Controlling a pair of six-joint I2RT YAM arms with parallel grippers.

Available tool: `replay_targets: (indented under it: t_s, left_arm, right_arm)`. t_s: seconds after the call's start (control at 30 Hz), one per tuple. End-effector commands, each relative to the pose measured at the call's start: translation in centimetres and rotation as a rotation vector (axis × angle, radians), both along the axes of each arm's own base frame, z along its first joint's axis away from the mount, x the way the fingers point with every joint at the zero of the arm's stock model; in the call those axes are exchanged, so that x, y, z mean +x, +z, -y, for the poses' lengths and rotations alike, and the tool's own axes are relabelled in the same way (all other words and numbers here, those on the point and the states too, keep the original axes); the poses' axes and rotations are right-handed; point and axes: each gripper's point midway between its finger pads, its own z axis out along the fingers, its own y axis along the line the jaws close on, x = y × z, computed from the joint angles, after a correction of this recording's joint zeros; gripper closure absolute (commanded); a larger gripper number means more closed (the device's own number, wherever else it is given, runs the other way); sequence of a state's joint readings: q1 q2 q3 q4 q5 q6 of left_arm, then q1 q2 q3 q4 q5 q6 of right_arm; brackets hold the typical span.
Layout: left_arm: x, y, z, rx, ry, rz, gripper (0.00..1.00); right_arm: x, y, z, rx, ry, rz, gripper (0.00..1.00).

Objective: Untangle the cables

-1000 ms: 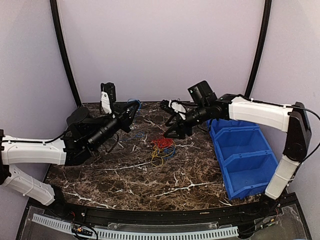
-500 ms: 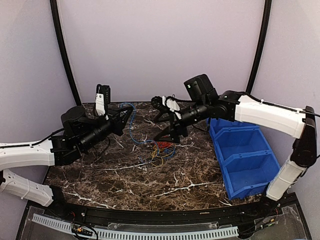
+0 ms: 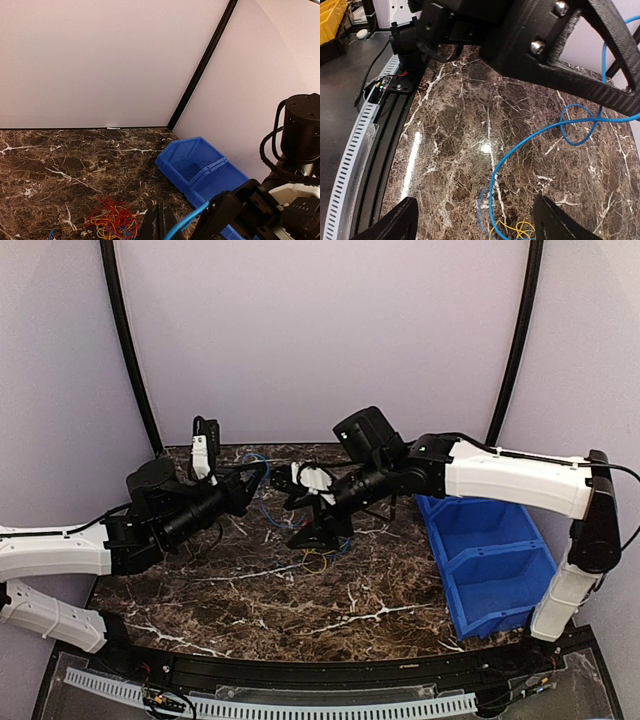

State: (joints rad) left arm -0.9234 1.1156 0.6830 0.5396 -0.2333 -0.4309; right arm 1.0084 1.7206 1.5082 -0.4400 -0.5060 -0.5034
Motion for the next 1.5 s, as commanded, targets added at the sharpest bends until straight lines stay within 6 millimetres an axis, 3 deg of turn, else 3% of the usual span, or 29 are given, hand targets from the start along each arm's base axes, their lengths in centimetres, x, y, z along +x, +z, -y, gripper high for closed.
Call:
replay_targets:
  t_s: [0.0,0.17,0.23,0.37,0.4,0.5,0.87,0.93,1.0,1.03,1.1,1.23,1.47]
  left_arm:
    - [-0.3,1.1,-0.8,-0.054,0.013,0.007,1.0]
    - [-0.5,1.3,-0.8,-0.088,0.006,-0.006,1.0]
    - [-0.6,1.7,-0.8,-0.116,-0.002,-0.01,1.0]
    - [-0.8,2.7,-0.4,-0.136,-0.024,-0.011,1.0]
    - [-0.8,2.6,-0.4,-0.132,-0.026,-0.014,1.0]
    - [-0.8,2.4,-0.6,-0.131,-0.022,-0.018,1.0]
    - [0.0,-0.1,-2.0,-0.031,0.072,-0.034,1.0]
    - [0.0,-0.5,-2.1,-0.006,0.079,-0.032,0.96]
    - [0.1,-0.9,-2.0,0.016,0.08,-0.035,0.79]
    - [0.2,-1.2,-2.0,0.03,0.082,-0.039,0.65]
    - [0.3,-1.8,-1.7,0.054,0.076,-0.046,0.53]
    - [-0.2,-2.7,-0.3,0.092,0.001,-0.031,0.4]
    - [-0.2,-3.2,1.3,0.126,-0.053,-0.018,0.36]
  right_arm:
    - [1.8,1.2,-1.0,0.041,-0.071,0.082,0.2]
    - [1.2,0.4,-1.4,0.041,-0.022,0.09,0.25]
    - [0.4,-0.4,-1.6,0.023,0.026,0.071,0.32]
    - [-0.8,-1.0,-1.9,0.017,0.073,0.046,0.66]
    - [-0.9,-0.7,-1.9,0.023,0.076,0.043,0.79]
    - [-0.9,0.5,-1.7,0.054,0.062,0.061,1.0]
    - [-1.5,3.0,1.7,0.053,0.06,0.092,1.0]
    - [-1.3,3.4,2.5,0.051,0.053,0.089,1.0]
    - [-0.9,4.0,3.2,0.05,0.039,0.09,1.0]
    - [-0.5,4.3,3.6,0.05,0.029,0.092,1.0]
    - [0.6,4.8,4.4,0.052,-0.005,0.101,1.0]
    - [4.1,6.0,6.6,0.082,-0.111,0.101,1.0]
    - [9.3,9.7,11.1,0.164,-0.268,0.109,1.0]
